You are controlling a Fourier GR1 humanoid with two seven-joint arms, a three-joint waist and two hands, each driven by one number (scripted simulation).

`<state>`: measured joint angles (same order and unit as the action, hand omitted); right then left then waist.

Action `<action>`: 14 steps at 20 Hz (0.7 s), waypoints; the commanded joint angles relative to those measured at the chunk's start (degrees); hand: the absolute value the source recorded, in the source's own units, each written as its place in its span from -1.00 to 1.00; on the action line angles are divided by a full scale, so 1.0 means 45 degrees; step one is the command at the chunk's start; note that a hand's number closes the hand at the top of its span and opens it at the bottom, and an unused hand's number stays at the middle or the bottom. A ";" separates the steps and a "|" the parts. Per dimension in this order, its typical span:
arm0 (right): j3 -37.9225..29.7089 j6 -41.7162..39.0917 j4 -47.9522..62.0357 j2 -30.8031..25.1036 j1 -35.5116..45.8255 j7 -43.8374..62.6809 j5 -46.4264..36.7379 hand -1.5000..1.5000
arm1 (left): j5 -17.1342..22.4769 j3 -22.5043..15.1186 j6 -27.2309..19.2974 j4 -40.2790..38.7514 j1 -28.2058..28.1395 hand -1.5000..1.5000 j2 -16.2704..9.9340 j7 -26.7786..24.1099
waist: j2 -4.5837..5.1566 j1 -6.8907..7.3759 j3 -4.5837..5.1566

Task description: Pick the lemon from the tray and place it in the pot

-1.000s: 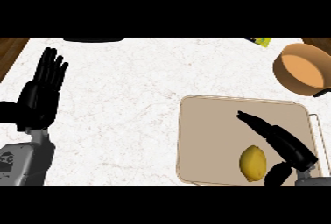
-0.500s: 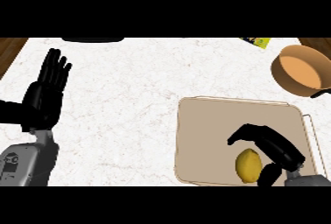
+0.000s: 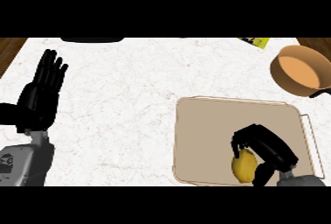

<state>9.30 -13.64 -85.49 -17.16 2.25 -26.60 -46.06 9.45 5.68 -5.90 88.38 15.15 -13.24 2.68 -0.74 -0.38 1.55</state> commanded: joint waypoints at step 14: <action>-0.4566 0.3426 0.2034 0.1463 0.5956 1.0834 -0.3467 1.00 | -0.0158 -0.0835 0.0290 0.0340 0.0692 0.00 0.0409 0.0074 | 0.0794 0.1711 -0.0208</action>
<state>-6.35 -1.70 -79.12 -10.53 21.65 10.39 -57.25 8.86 2.79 -5.01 89.99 17.22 -11.72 2.88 2.25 5.64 0.63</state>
